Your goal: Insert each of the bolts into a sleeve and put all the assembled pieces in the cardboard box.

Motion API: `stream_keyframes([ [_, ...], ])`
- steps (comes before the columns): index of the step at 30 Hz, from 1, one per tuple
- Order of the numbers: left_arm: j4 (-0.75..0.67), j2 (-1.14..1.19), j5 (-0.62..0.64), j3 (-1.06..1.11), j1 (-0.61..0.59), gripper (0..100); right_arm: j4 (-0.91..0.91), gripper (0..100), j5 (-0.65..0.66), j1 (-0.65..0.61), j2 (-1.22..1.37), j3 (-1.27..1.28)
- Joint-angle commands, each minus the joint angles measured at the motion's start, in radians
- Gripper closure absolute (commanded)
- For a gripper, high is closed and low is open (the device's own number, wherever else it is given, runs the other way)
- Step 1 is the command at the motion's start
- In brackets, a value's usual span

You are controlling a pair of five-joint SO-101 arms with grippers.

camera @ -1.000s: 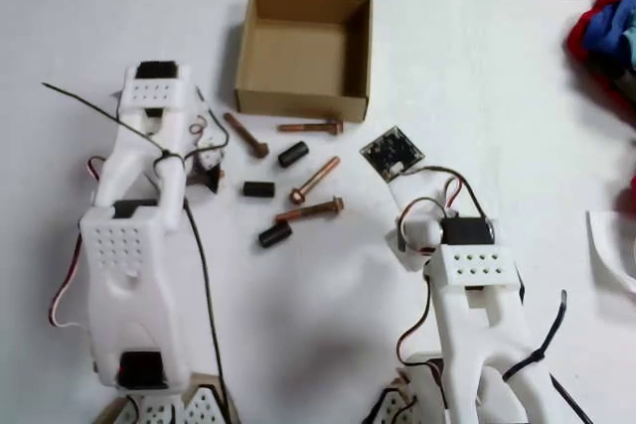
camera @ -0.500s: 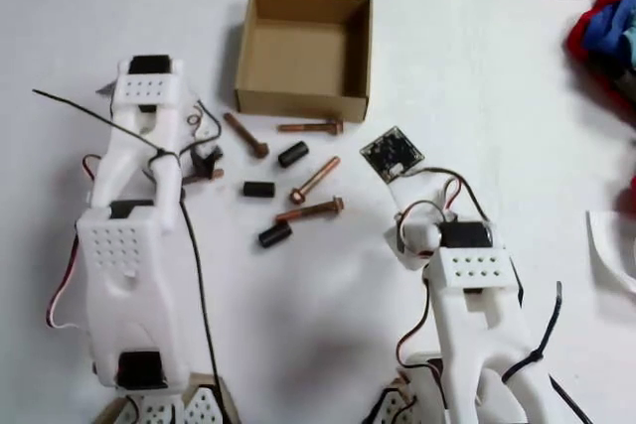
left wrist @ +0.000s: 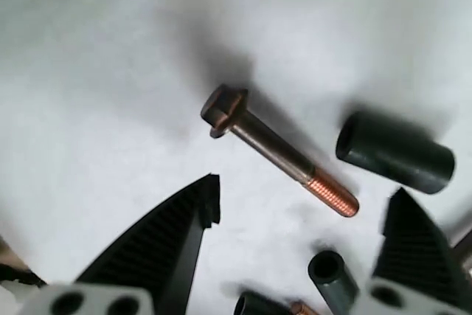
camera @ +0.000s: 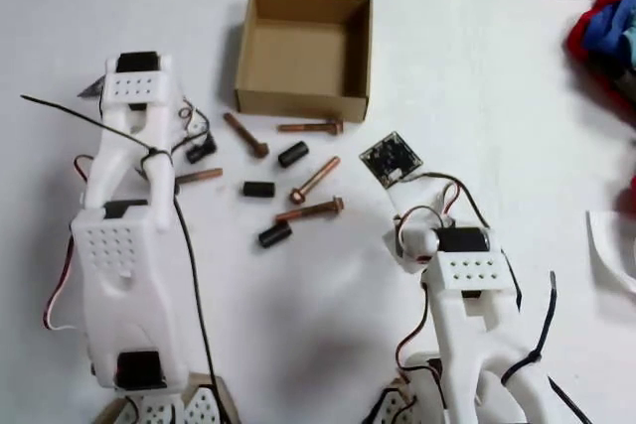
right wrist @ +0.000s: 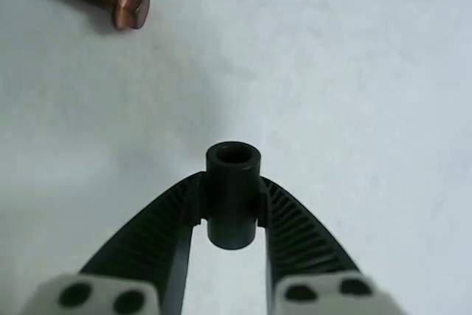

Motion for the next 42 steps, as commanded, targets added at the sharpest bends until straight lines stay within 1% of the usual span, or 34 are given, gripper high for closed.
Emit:
stream_keyframes([
  [1, 0.003, -0.066, 0.009, 0.013, -0.006, 61, -0.012, 97.6, -0.006, -0.002, -0.038, -0.006],
  [6, 0.0, -0.066, 0.005, 0.13, -0.011, 66, -0.012, 97.6, -0.006, -0.002, -0.038, -0.006],
  [10, -0.069, -0.066, 0.008, 0.209, -0.021, 68, -0.012, 97.6, -0.006, -0.002, -0.038, -0.006],
  [13, -0.126, -0.066, 0.009, 0.216, -0.04, 68, -0.007, 97.6, -0.006, -0.002, -0.038, -0.006],
  [16, -0.144, -0.066, 0.009, 0.216, -0.043, 70, -0.007, 97.6, -0.006, -0.002, -0.039, -0.006],
  [18, -0.138, -0.066, 0.009, 0.217, -0.043, 77, -0.007, 97.6, -0.006, -0.002, -0.039, -0.006],
  [20, -0.124, -0.066, -0.002, 0.217, -0.043, 87, -0.007, 97.6, -0.006, -0.001, -0.039, -0.006],
  [21, -0.117, -0.066, -0.026, 0.217, -0.043, 93, -0.007, 97.6, -0.006, -0.001, -0.039, -0.006],
  [22, -0.115, -0.066, -0.069, 0.217, -0.041, 98, -0.007, 97.6, -0.006, -0.001, -0.039, -0.006],
  [24, -0.086, -0.066, -0.163, 0.217, -0.031, 96, -0.007, 97.6, -0.006, -0.002, -0.039, -0.006],
  [26, -0.054, -0.066, -0.296, 0.217, -0.005, 95, -0.007, 97.6, -0.006, -0.002, -0.039, -0.006],
  [29, 0.0, -0.069, -0.586, 0.216, 0.029, 95, -0.007, 97.6, -0.006, -0.002, -0.039, -0.006],
  [31, 0.006, -0.072, -0.798, 0.209, 0.044, 95, -0.007, 97.6, -0.006, -0.002, -0.039, -0.006],
  [33, 0.003, -0.069, -0.962, 0.213, 0.049, 95, -0.005, 97.6, -0.006, -0.002, -0.039, -0.006],
  [34, 0.005, -0.069, -1.002, 0.217, 0.054, 95, -0.005, 97.6, -0.006, -0.002, -0.039, -0.006],
  [35, 0.008, -0.068, -1.014, 0.219, 0.054, 95, -0.005, 97.6, -0.006, -0.002, -0.039, -0.006],
  [42, -0.006, -0.068, -1.02, 0.254, 0.051, 94, -0.004, 97.6, -0.006, -0.002, -0.039, -0.006],
])
